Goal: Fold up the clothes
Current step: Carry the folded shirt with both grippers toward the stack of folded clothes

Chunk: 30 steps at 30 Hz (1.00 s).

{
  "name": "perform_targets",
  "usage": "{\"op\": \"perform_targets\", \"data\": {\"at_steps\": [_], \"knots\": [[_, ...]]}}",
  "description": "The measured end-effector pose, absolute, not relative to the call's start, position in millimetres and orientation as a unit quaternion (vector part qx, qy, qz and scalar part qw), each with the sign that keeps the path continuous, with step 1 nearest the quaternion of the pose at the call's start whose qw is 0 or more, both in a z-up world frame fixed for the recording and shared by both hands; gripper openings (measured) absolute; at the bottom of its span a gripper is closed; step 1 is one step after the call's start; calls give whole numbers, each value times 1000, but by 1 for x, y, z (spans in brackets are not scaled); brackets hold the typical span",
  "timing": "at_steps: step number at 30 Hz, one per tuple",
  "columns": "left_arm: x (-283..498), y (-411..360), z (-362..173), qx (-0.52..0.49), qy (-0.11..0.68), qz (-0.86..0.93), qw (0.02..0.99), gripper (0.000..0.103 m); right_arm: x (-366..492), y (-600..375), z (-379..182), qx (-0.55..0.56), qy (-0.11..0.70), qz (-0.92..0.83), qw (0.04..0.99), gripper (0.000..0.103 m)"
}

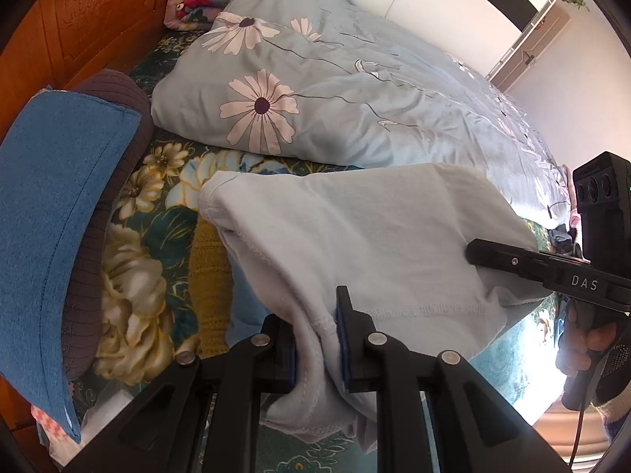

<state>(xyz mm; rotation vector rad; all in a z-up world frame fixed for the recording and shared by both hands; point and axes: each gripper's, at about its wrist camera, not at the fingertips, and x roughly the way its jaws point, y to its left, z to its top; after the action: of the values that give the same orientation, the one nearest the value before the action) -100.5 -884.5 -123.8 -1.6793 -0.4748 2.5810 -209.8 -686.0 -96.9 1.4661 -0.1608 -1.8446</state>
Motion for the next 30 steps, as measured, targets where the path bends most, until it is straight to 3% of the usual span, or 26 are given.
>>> {"op": "perform_targets", "data": {"at_steps": [11,21,30], "knots": [[-149,-910,-164,-541,-131,830,30,17,-244,-712,-146,578,-68,-726,366,13],[-140,-906,-207,-565,-146,811,36,19,-245,-700,-190,605,-73,-711,352,14],[-136,-909,-212,-559,-166,812,21,20,-245,-694,-198,609,-78,-707,351,22]]}}
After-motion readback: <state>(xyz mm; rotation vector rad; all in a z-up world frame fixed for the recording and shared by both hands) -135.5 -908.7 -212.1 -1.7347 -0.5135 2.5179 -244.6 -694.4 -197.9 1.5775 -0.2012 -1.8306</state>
